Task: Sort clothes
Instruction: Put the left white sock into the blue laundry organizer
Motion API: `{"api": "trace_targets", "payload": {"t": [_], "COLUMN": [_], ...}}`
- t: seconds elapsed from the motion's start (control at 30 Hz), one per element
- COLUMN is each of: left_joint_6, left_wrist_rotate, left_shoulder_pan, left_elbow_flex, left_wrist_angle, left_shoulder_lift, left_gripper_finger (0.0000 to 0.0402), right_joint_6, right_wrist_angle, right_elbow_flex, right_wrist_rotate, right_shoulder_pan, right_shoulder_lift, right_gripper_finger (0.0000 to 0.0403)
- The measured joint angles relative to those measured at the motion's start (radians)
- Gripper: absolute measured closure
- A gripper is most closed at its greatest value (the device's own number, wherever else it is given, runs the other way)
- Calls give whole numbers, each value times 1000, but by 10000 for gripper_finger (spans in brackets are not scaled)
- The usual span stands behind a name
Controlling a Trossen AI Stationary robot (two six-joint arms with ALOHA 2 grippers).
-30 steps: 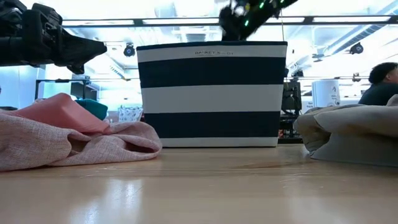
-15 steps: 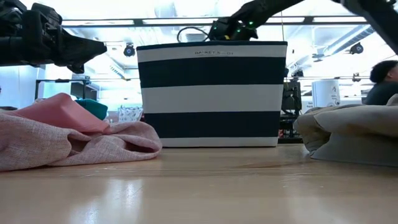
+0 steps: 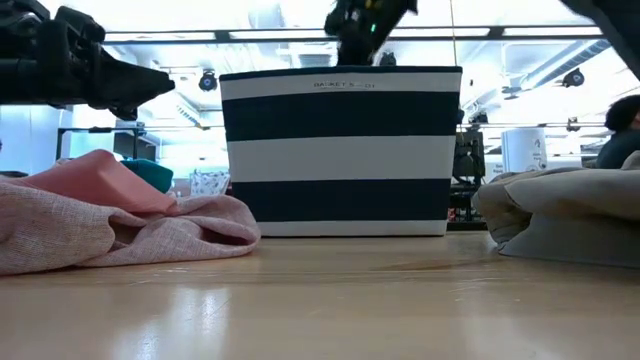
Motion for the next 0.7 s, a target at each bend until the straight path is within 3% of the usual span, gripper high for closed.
{"api": "trace_targets", "payload": {"t": [0.17, 0.43, 0.7], "left_joint_6": [-9, -154, -157], "left_wrist_rotate": [53, 210, 211], "left_shoulder_pan": [0, -13, -71], "left_elbow_flex": [120, 300, 504], "left_wrist_angle": [-119, -235, -511], "left_shoulder_lift": [78, 325, 576], "left_gripper_finger": [261, 213, 205], "right_joint_6": [-14, 7, 74], "right_wrist_angle": [-2, 2, 76], "right_elbow_flex": [-19, -112, -321], "right_wrist_rotate": [20, 21, 20], "right_shoulder_pan": [61, 157, 219], "right_shoulder_lift": [-98, -229, -363], "right_gripper_finger": [221, 232, 211]}}
